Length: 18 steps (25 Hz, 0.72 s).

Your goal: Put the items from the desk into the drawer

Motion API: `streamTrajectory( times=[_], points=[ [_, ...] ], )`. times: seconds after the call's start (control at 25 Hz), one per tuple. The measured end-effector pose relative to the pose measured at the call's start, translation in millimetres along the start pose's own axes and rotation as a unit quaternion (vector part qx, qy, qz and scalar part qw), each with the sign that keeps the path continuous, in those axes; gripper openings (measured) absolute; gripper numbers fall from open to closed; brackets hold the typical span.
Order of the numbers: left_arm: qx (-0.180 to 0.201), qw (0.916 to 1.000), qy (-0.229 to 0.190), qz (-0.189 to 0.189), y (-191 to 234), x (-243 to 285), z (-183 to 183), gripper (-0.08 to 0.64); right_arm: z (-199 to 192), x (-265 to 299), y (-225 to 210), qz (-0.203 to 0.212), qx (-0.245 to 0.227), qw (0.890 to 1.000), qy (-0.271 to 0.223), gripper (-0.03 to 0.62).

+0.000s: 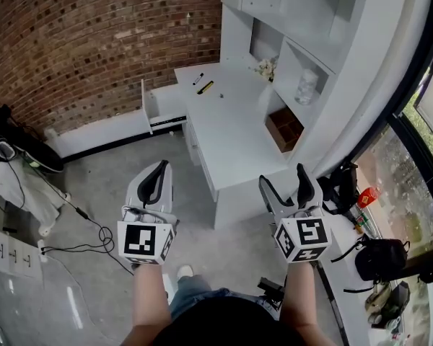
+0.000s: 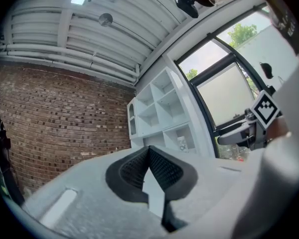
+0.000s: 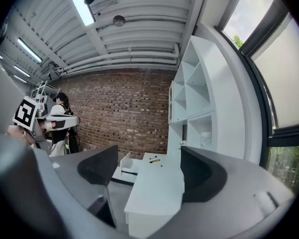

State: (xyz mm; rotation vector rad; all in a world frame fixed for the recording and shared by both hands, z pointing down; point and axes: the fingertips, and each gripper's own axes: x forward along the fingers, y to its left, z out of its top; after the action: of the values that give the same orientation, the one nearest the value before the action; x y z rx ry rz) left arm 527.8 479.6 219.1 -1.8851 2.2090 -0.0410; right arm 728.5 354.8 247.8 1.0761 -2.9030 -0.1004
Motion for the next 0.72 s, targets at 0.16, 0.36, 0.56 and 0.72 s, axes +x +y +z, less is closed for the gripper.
streamTrajectory(
  times=[0.16, 0.36, 0.56, 0.72],
  points=[
    [-0.004, 1.0000, 0.002, 0.000, 35, 10, -4, 0.002, 3, 29, 17, -0.007, 0.009, 1.000, 0.004, 0.388],
    [-0.006, 0.9999, 0.002, -0.008, 82, 24, -13, 0.002, 9, 67, 43, -0.016, 0.007, 1.000, 0.006, 0.371],
    [-0.007, 0.9996, 0.003, -0.025, 126, 40, -25, 0.002, 11, 104, 68, -0.029, 0.003, 0.999, 0.013, 0.341],
    [-0.016, 0.9993, 0.004, -0.034, 160, 49, -38, 0.002, 11, 128, 85, -0.051, -0.004, 0.999, 0.014, 0.322]
  ],
)
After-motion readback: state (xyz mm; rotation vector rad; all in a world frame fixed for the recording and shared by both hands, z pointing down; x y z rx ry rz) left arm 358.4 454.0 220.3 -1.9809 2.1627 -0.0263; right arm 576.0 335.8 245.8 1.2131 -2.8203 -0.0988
